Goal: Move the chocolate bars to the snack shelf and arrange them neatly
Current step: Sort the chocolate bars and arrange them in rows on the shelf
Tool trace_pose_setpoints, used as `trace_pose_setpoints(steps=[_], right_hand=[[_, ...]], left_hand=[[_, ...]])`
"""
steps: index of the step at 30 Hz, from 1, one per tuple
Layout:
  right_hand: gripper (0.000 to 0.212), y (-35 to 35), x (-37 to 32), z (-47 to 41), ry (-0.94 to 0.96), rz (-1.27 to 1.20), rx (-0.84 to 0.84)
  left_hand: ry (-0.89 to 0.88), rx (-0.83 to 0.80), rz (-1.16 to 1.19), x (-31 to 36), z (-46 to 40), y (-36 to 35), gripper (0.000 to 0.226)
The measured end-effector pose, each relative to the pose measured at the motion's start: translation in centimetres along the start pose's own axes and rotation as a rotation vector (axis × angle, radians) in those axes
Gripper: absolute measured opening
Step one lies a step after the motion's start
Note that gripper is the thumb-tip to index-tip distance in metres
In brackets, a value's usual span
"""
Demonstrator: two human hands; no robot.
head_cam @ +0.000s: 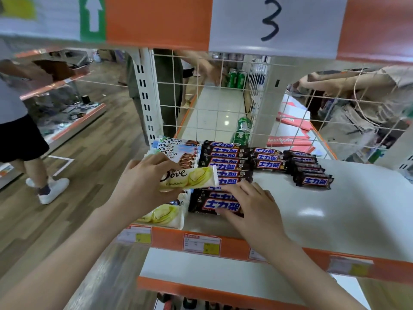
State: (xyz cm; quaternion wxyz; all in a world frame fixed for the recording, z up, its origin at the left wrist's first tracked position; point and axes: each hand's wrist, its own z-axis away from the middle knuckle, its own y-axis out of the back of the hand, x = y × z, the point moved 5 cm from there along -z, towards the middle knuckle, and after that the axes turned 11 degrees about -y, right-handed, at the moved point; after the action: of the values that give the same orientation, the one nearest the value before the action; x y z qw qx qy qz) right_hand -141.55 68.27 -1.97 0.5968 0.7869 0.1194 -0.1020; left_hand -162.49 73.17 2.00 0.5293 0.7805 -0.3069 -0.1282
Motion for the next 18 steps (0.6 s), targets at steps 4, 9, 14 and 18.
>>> trace_pose_setpoints(steps=[4, 9, 14, 18], right_hand=[[0.048, -0.2, -1.3, -0.1, -0.001, -0.035, -0.018], [0.055, -0.6, -3.5, -0.2, 0.022, -0.063, -0.057], [0.056, -1.4, -6.1, -0.6, 0.052, -0.013, -0.101], [0.051, -2.0, -7.8, -0.5, 0.074, -0.002, -0.126]], left_hand=[[0.006, -0.014, 0.022, -0.4, 1.4, 0.2, 0.046], [-0.009, -0.020, 0.040, -1.3, 2.8, 0.5, 0.045], [-0.067, -0.008, 0.085, -2.3, 4.1, 1.1, 0.044], [-0.091, -0.008, 0.087, -3.5, 5.1, 1.5, 0.046]])
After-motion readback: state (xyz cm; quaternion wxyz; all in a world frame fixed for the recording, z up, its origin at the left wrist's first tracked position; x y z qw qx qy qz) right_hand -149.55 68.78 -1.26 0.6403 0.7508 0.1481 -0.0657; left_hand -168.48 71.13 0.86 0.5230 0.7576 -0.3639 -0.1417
